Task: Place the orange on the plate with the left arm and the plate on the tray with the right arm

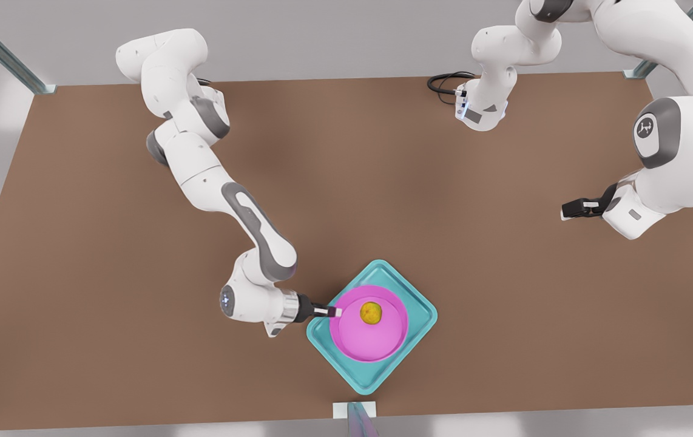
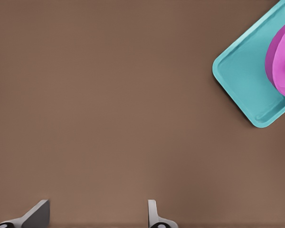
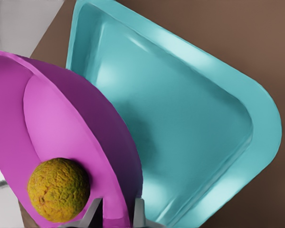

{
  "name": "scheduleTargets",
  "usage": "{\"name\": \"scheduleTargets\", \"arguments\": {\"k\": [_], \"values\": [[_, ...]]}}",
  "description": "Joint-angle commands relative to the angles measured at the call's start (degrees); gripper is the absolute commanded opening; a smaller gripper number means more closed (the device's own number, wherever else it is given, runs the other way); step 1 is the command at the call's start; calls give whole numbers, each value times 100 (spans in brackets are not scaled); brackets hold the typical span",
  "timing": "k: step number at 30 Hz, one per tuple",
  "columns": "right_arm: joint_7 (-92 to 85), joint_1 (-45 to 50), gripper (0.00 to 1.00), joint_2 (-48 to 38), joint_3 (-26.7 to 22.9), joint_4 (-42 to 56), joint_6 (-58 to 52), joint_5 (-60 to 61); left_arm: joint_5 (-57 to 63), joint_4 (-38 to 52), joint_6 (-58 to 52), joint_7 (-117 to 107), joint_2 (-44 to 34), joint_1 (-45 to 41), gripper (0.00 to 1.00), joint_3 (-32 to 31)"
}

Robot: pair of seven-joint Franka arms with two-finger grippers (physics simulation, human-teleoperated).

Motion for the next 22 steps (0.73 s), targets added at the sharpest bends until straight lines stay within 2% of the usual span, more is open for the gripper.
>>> {"name": "scheduleTargets", "arguments": {"k": [1, 4, 5, 7, 8, 9, 10, 11, 13, 14, 15, 17, 19, 22], "values": [[497, 17, 100, -1, 4, -1, 301, -5, 1, 2, 8, -27, -2, 0, 100, 0], [497, 35, 100, -27, 4, -9, 160, -5, 1, 2, 26, -53, 16, 0, 100, 0], [505, -36, 100, -97, -22, 8, -313, -14, 1, 2, 35, -62, 24, 0, 100, 0], [532, -413, 100, -553, -574, 8, -2322, -137, 10, 11, 35, -62, 24, 0, 100, 0], [505, -606, 100, -958, -1067, -9, -3895, -470, 10, 2, 44, -44, 24, 0, 100, 0], [129, -1151, 100, -1380, -1121, -18, -5358, -848, 10, 11, 35, -27, 24, 0, 100, 0], [-952, -1793, 100, -1636, -1094, -18, -6026, -1393, 10, 11, 44, -9, 24, 0, 100, 0], [-1892, -1969, 100, -1749, -1094, 8, -6308, -2402, 10, 11, 44, -36, 24, 0, 100, 0], [-2650, -1592, 100, -3155, -962, -44, -6633, -5040, 10, 2, 0, -62, 24, 0, 100, 0], [-2659, -1442, 100, -3673, -1006, -36, -7222, -5243, 10, 2, -9, -62, 24, 0, 100, 0], [-2650, -1495, 100, -4622, -989, -596, -7407, -5199, 18, 2, -9, -18, 24, 0, 100, 0], [-2624, -1530, 100, -5985, -1006, -2170, -6573, -5006, 10, 11, -9, 17, 24, 0, 100, -9], [-2606, -1565, 100, -6575, -1006, -3085, -6063, -4910, 10, 2, -9, -1, 24, 0, 100, -9], [-2597, -1671, 100, -6601, -1015, -3138, -6063, -4839, 10, 2, -18, -18, 16, 0, 100, -9]]}}
